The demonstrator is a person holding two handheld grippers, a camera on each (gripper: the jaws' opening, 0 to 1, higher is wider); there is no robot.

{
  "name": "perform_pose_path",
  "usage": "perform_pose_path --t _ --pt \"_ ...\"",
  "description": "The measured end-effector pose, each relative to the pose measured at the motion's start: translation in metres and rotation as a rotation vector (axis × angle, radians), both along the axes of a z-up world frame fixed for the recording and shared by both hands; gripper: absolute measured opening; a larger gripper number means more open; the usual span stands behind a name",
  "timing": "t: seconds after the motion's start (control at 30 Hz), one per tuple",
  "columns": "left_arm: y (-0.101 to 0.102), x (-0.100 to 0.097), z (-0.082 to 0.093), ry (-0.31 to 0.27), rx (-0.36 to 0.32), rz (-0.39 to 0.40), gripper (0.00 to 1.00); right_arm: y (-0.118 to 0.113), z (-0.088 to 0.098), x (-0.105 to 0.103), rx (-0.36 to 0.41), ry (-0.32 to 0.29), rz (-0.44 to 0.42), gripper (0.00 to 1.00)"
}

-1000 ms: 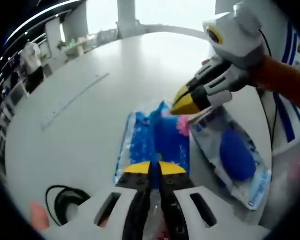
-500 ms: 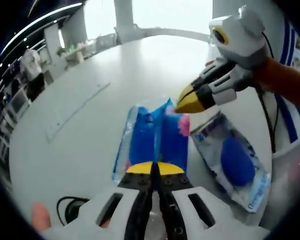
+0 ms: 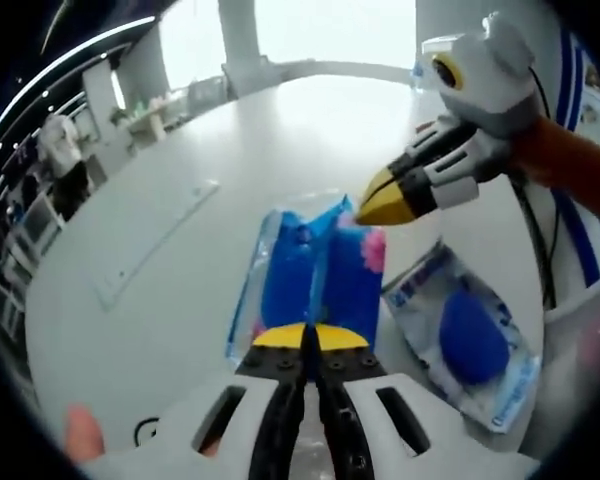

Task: Arrange the tabletop items into an orderly group along one side of the table until the central work area is clear of visible clutter.

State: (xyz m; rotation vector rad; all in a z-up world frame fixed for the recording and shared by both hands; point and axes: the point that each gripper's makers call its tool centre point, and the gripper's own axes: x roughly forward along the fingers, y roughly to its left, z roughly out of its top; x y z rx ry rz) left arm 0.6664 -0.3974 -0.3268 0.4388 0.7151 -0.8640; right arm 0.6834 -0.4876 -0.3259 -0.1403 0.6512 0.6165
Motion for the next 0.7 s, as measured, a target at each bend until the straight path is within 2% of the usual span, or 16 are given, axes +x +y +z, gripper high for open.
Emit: perform_pose_path --t 0.43,0.7 --pt "-0.03 0.007 0.019 -0.05 -0.012 -0.059 0.0 -0.032 0.019 0.0 0.0 -0.033 -0.052 0.03" --pt "-0.045 0.003 0.024 -0.062 -0.026 -0.085 0.0 -0.046 0.023 -0.002 -0.005 -0.041 -0.073 0.02"
